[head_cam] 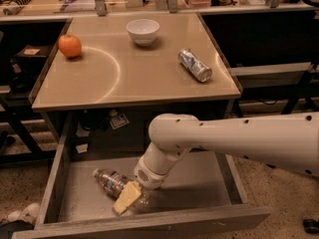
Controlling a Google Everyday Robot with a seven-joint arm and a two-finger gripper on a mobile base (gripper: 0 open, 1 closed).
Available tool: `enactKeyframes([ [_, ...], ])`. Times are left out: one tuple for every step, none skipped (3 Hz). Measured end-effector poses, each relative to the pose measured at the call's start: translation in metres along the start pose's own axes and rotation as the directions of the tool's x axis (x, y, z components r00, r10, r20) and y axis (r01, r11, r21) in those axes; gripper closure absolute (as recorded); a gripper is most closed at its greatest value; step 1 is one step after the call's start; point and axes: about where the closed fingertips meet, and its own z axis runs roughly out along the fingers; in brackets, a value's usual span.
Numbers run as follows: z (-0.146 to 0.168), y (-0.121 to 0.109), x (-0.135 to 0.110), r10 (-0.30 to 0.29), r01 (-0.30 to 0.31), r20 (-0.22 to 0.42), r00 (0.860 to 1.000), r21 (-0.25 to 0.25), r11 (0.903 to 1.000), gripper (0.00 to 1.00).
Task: Place water bottle into top drawer
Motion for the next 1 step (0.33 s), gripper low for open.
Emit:
enactKeyframes([
  [0.0000,0.0000,0.0000,0.000,0.000,0.000,1.000,0.000,1.0000,0.00],
])
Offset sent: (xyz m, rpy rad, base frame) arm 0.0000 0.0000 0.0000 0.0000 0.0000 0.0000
